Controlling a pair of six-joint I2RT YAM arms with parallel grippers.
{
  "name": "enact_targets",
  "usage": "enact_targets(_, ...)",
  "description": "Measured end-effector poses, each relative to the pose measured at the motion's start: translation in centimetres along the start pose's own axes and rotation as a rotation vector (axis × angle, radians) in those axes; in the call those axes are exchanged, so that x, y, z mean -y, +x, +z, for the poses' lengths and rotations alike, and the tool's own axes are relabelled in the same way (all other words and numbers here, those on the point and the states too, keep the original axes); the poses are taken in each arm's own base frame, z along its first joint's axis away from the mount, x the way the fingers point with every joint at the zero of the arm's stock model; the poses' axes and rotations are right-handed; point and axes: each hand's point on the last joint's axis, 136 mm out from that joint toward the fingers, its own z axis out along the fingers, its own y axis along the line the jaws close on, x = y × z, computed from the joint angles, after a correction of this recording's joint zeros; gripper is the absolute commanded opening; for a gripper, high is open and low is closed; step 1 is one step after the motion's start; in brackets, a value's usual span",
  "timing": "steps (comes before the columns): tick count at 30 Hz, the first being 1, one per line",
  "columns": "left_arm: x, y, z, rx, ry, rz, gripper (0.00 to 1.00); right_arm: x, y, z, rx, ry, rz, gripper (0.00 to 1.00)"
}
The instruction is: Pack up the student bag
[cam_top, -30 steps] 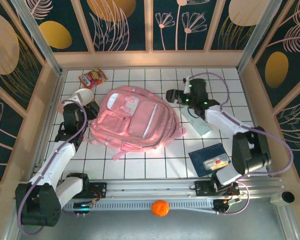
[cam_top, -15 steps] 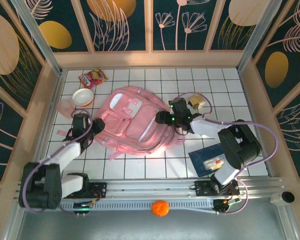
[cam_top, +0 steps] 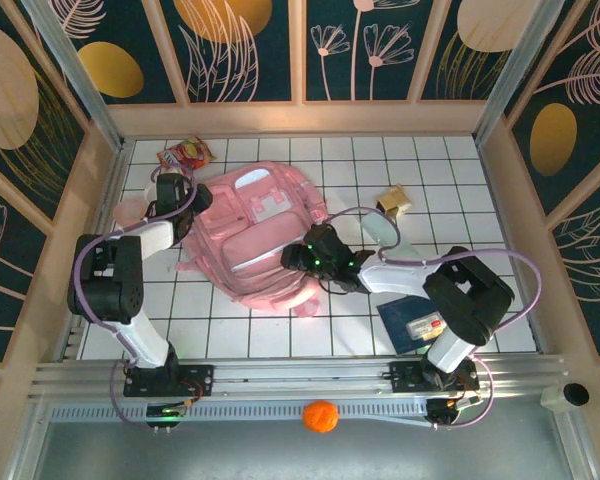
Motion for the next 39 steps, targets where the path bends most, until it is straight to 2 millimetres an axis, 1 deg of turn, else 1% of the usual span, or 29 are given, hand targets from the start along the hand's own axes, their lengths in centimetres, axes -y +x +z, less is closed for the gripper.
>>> enact_targets(2,0.6,-0.5,-0.1,0.002,0.014,0.012,0.56,-0.6,0.3,-0.3,0.001,-0.012,0.004,0.85)
enact_targets(3,1.0,-0.6,-0.4,0.002,0.02,0.022,0.59,-0.9,0.2,-0.7,0.006,-0.018,0.005,0.87)
enact_targets(6,2.7,-0.5,-2.3,-0.013,0.046,0.061,0.65,-2.1,-0.6,-3.1,0.044,-0.052,-0.001,0.9)
enact_targets(7,3.7,-0.7,-3.5,-0.004,0.065,0.084,0.66,-2.6,-1.2,-4.4,0.068,-0.072,-0.002,0.9)
enact_targets(9,6.1,-1.6,-6.8,0.042,0.124,0.141,0.68,-4.0,-2.6,-7.1,0.126,-0.125,-0.011,0.9)
enact_targets(11,8.2,-2.6,-10.8,0.109,0.201,0.199,0.67,-5.5,-4.5,-9.9,0.194,-0.189,-0.022,0.9)
enact_targets(12,9.1,-3.1,-12.8,0.145,0.241,0.231,0.67,-5.8,-5.5,-11.2,0.231,-0.212,-0.027,0.9)
enact_targets(14,10.1,-3.4,-15.8,0.198,0.3,0.298,0.66,-5.9,-7.4,-13.1,0.298,-0.229,-0.039,0.9)
enact_targets(15,10.5,-3.3,-17.0,0.214,0.322,0.334,0.65,-5.8,-7.9,-13.5,0.319,-0.233,-0.046,0.9)
enact_targets(16,10.7,-2.8,-17.9,0.218,0.341,0.374,0.64,-5.4,-8.8,-14.2,0.353,-0.233,-0.057,0.9)
enact_targets(17,11.0,-2.1,-18.5,0.212,0.363,0.425,0.62,-4.9,-9.2,-14.5,0.375,-0.227,-0.072,0.9)
enact_targets(18,11.1,-1.2,-18.9,0.2,0.381,0.468,0.61,-4.6,-9.3,-14.7,0.388,-0.221,-0.087,0.9)
enact_targets(21,11.0,2.9,-19.0,0.112,0.434,0.612,0.59,-3.4,-8.9,-14.5,0.411,-0.2,-0.145,0.91)
enact_targets(24,11.5,8.1,-18.5,-0.008,0.483,0.771,0.61,-2.4,-8.2,-14.2,0.426,-0.195,-0.186,0.91)
enact_targets(26,12.8,12.6,-18.3,-0.104,0.553,0.901,0.62,-1.8,-8.0,-14.2,0.442,-0.203,-0.195,0.9)
enact_targets(28,13.5,16.4,-18.2,-0.186,0.61,1.002,0.63,-1.5,-7.9,-14.3,0.459,-0.215,-0.197,0.9)
enact_targets(29,13.6,18.2,-18.0,-0.223,0.624,1.051,0.63,-1.4,-7.9,-14.4,0.468,-0.222,-0.198,0.91)
enact_targets(30,13.4,19.5,-17.8,-0.249,0.628,1.086,0.63,-1.4,-7.8,-14.5,0.476,-0.23,-0.198,0.9)
enact_targets(32,12.8,21.5,-17.1,-0.295,0.624,1.138,0.65,-1.3,-7.8,-14.9,0.492,-0.247,-0.197,0.9)
enact_targets(33,12.6,22.0,-16.7,-0.307,0.619,1.152,0.67,-1.3,-7.8,-15.0,0.5,-0.255,-0.196,0.91)
enact_targets(34,12.5,22.4,-16.2,-0.314,0.614,1.166,0.77,-1.3,-7.8,-15.2,0.505,-0.261,-0.196,0.9)
enact_targets(35,12.4,22.7,-15.7,-0.315,0.605,1.177,0.89,-1.4,-7.8,-15.4,0.513,-0.268,-0.195,0.9)
enact_targets(36,12.3,22.8,-15.3,-0.312,0.598,1.188,0.91,-1.4,-7.8,-15.6,0.518,-0.274,-0.195,0.91)
enact_targets(37,12.3,22.9,-14.8,-0.306,0.584,1.197,0.9,-1.5,-7.8,-15.8,0.524,-0.28,-0.195,0.91)
enact_targets(38,12.2,22.9,-14.3,-0.299,0.568,1.203,0.86,-1.5,-7.8,-15.9,0.528,-0.284,-0.195,0.91)
enact_targets(39,12.0,22.9,-13.8,-0.292,0.551,1.21,0.8,-1.4,-7.8,-15.9,0.528,-0.285,-0.195,0.91)
